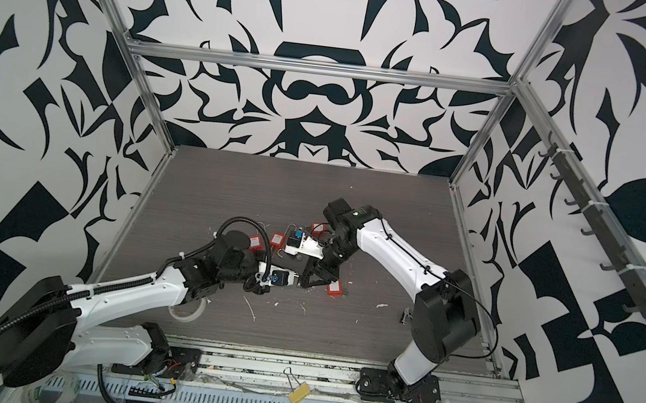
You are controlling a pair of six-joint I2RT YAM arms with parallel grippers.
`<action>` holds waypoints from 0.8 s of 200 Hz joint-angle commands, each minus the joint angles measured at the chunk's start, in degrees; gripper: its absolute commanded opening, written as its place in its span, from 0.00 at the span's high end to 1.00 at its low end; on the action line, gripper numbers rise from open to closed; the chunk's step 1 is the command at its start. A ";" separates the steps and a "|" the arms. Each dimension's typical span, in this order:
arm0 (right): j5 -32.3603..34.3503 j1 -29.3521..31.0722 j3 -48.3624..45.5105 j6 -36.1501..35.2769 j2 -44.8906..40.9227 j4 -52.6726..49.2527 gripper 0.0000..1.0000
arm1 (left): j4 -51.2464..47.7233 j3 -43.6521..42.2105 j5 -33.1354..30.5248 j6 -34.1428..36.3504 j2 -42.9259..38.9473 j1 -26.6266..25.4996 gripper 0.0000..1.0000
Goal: Lock with the key
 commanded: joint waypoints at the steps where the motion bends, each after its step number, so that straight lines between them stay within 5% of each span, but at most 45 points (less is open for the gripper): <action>1: -1.28 0.15 2.87 0.14 -0.32 0.20 0.54 | -2.68 1.95 3.41 -3.54 -1.41 -0.24 1.00; 79: 2.00 -1.33 0.77 1.24 -4.77 3.59 0.49 | -8.19 4.16 5.19 -9.81 -0.38 0.60 1.00; 134: 9.18 -3.70 -12.79 6.83 -19.91 20.38 0.47 | -14.26 6.80 12.04 -14.35 0.42 2.75 1.00; 160: 8.13 -3.70 -15.22 5.26 -23.69 17.75 0.48 | -14.79 7.24 13.15 -15.91 0.67 3.23 1.00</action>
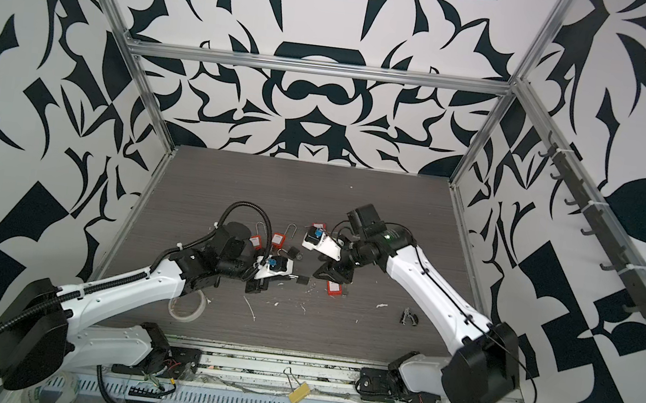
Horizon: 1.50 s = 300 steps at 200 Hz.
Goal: Lock with the key
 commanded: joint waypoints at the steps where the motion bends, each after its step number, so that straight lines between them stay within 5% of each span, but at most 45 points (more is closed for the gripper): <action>1: -0.13 0.17 -0.97 -0.02 -3.02 1.52 0.49 | -2.50 1.54 3.94 -2.57 0.70 0.57 1.00; 30: -1.25 2.36 -1.94 -0.02 -3.93 -0.90 0.50 | -3.25 2.68 5.34 -3.74 1.33 0.77 1.00; 96: 2.80 8.42 -7.74 6.18 -3.06 11.47 0.48 | -5.73 4.87 8.49 -4.56 3.30 0.77 1.00; 157: 0.58 9.04 -8.87 6.49 -1.46 12.60 0.62 | -6.28 5.41 8.72 -4.69 3.26 0.77 1.00; 218: 3.30 9.22 -11.27 6.79 -2.50 16.12 0.53 | -7.16 5.85 9.72 -4.17 3.29 0.77 1.00; 300: -2.72 9.16 -15.56 14.28 -9.03 21.00 0.53 | -6.48 5.67 9.78 -4.19 3.04 1.12 1.00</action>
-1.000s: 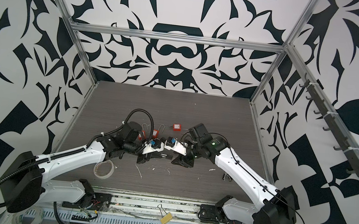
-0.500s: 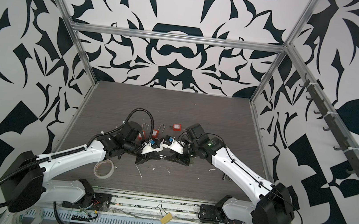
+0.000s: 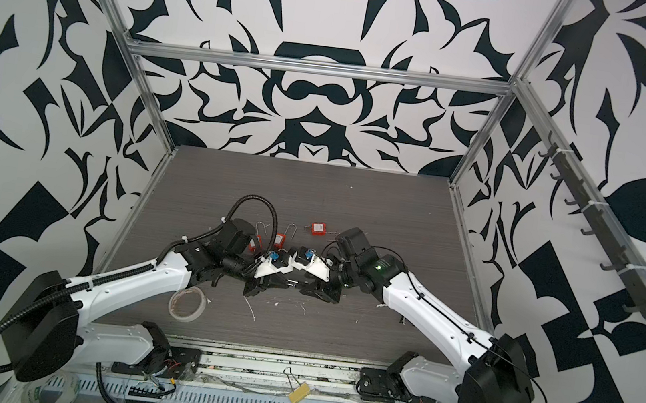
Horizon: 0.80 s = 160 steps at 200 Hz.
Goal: Lock with the key
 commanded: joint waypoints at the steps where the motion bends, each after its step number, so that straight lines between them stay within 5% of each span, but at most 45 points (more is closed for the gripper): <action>1: -1.91 0.36 -1.15 3.99 -3.84 3.43 0.53 | 1.66 1.86 2.60 0.40 -0.29 0.11 1.00; 57: -0.70 -0.09 -4.16 7.67 -9.21 5.01 0.52 | 2.29 2.10 5.00 0.57 -0.56 0.33 1.00; 160: -1.77 -0.18 -5.04 8.16 -5.26 9.50 0.59 | 0.36 4.11 8.72 1.44 -0.02 0.33 1.00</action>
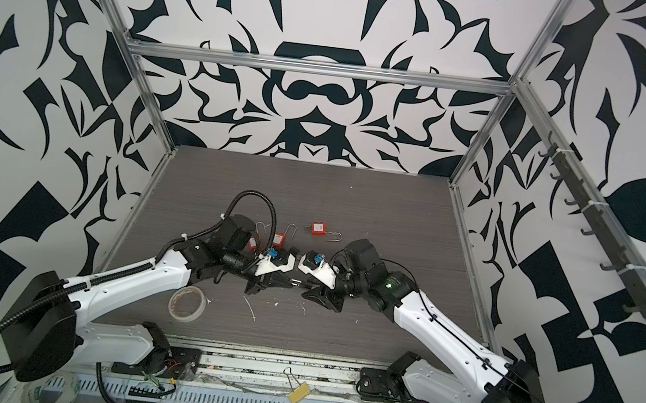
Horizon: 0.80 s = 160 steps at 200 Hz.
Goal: Lock with the key
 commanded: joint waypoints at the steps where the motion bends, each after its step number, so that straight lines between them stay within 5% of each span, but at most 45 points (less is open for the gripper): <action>1: -1.54 -0.18 1.37 0.43 0.83 3.10 0.59 | -0.67 1.99 2.75 0.99 -0.02 0.20 1.00; 160: -2.94 -0.19 1.99 0.79 -0.72 -0.94 0.91 | -2.86 4.11 2.77 2.28 3.23 0.20 1.00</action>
